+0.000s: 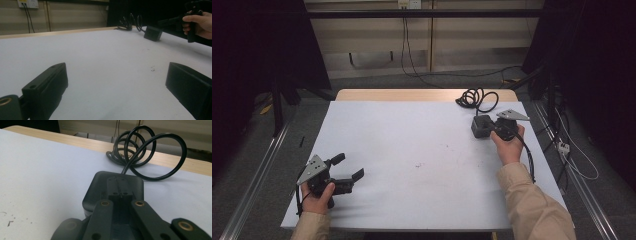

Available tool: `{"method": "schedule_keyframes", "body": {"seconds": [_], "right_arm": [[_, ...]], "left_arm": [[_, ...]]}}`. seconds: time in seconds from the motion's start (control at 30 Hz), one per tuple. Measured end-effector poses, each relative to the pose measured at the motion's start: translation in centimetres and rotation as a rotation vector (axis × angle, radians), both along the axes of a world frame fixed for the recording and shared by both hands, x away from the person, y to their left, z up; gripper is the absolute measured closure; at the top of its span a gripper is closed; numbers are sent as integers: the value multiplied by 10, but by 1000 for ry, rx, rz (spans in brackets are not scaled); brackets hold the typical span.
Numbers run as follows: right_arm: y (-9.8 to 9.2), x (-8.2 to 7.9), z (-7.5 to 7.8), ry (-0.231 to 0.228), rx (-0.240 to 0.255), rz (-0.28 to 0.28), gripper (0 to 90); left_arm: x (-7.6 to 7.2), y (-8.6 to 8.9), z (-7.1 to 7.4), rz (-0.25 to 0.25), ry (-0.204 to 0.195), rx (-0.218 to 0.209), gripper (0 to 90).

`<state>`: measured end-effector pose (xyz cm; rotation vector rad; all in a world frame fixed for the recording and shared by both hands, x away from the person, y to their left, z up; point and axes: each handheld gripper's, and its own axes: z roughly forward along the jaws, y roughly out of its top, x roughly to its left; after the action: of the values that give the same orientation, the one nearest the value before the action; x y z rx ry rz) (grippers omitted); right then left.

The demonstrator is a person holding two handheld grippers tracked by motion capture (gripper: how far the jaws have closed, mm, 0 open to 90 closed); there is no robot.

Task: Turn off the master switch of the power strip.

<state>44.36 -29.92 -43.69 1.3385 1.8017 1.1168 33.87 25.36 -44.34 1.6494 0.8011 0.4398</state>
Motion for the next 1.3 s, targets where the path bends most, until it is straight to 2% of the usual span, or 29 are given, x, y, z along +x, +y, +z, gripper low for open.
{"method": "schedule_keyframes", "body": {"seconds": [0.53, 0.67, 1.13, 1.3], "right_arm": [[1, 0, 1, -1, -11, -2, 900], [1, 0, 2, -13, 1, -5, 900], [0, -2, 4, -6, 16, -1, 900], [2, -2, 4, 1, 18, -1, 771]], "left_arm": [[0, 1, 0, 6, 2, -7, 39], [0, 1, 0, 7, 2, -7, 39], [-1, 1, 1, 5, -2, -4, 39], [-1, 3, 1, 10, -1, -5, 39]]}}
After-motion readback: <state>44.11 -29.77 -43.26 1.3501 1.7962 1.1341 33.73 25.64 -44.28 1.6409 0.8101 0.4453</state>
